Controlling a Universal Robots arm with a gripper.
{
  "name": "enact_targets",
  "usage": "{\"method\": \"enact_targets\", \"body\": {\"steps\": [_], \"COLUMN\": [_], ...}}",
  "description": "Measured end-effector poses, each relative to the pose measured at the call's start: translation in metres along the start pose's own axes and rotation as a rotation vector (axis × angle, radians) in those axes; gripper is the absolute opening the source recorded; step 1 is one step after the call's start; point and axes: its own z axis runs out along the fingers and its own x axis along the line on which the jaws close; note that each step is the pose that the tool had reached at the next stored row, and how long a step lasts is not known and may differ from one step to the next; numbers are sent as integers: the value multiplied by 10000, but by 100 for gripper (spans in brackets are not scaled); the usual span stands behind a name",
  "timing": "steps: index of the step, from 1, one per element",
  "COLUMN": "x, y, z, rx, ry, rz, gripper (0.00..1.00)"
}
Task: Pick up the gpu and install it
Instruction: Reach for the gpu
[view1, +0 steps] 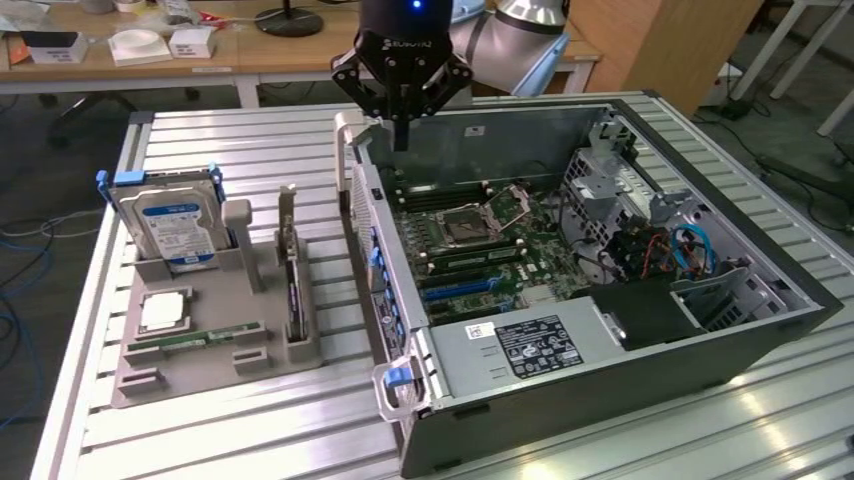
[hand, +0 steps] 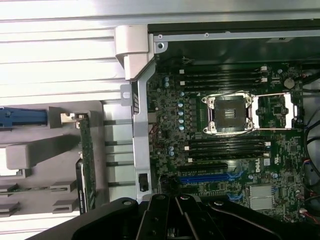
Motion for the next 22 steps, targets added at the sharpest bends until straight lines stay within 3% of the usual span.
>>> {"method": "enact_targets", "body": {"steps": [22], "x": [233], "y": [-18], "z": [-6], "rx": [0], "ry": [0], "rz": [-1], "gripper": [10]}}
